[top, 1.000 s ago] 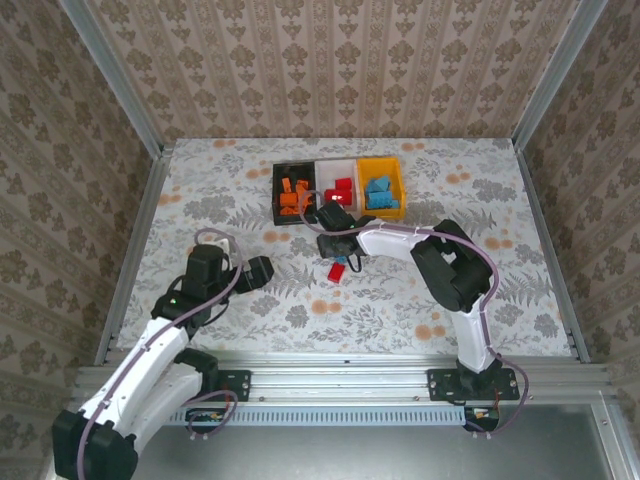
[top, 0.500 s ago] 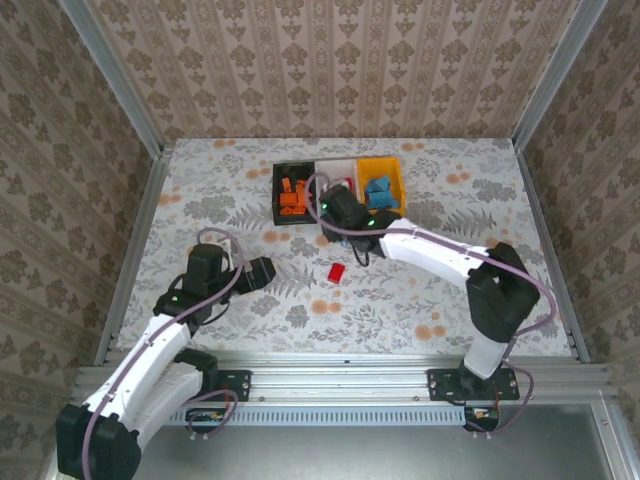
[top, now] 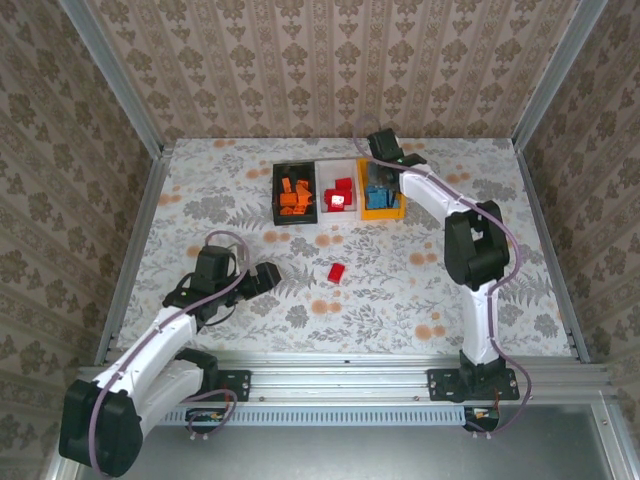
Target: Sort the legos into containers by color
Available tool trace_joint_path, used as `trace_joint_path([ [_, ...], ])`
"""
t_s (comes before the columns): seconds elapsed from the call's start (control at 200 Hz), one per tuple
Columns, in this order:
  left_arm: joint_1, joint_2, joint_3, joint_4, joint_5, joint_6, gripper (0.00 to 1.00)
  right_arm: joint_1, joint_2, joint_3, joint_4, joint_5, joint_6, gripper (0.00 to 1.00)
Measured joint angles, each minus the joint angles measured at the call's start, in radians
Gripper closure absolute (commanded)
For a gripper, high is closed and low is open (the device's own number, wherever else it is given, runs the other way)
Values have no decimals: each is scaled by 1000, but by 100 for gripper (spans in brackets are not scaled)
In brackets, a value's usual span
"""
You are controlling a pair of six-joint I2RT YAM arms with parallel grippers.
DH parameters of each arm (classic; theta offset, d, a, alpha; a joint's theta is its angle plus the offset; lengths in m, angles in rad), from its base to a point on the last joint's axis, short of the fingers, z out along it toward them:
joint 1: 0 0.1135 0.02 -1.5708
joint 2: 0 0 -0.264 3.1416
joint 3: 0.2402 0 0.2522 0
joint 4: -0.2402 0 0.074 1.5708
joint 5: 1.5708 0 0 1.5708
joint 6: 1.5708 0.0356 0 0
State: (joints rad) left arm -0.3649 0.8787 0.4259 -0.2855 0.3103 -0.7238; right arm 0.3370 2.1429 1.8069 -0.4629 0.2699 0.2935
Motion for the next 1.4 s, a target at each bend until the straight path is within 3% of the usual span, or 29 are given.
trace_joint_path([
  [0.1, 0, -8, 0, 0, 5, -3, 0, 0, 37, 68, -13, -21, -6, 39],
  [0.17, 0, -13, 0, -1, 8, -3, 0, 0, 37, 79, -21, -32, -17, 34],
  [0.325, 0, -22, 0, -1, 9, -7, 0, 2, -2, 23, -5, -39, -26, 34],
  [0.455, 0, -21, 0, 4, 8, -11, 0, 31, -190, -225, 44, -29, 2, 34],
  [0.555, 0, -10, -1, 13, 3, -12, 0, 129, -364, -412, 89, 15, 61, 30],
  [0.685, 0, 13, -8, 26, -27, -32, 0, 365, -478, -594, 173, 87, 212, 23],
  [0.795, 3, 19, -10, 34, -38, -44, 0, 534, -447, -677, 187, 137, 364, 21],
  [0.905, 7, 19, -10, 36, -39, -44, 0, 602, -386, -702, 177, 180, 491, 20],
  [1.18, 7, -21, -42, 34, -38, -44, 0, 621, -299, -700, 159, 229, 663, 20],
  [1.4, 8, -24, -53, 31, -45, -43, 0, 621, -220, -675, 153, 250, 731, 35],
])
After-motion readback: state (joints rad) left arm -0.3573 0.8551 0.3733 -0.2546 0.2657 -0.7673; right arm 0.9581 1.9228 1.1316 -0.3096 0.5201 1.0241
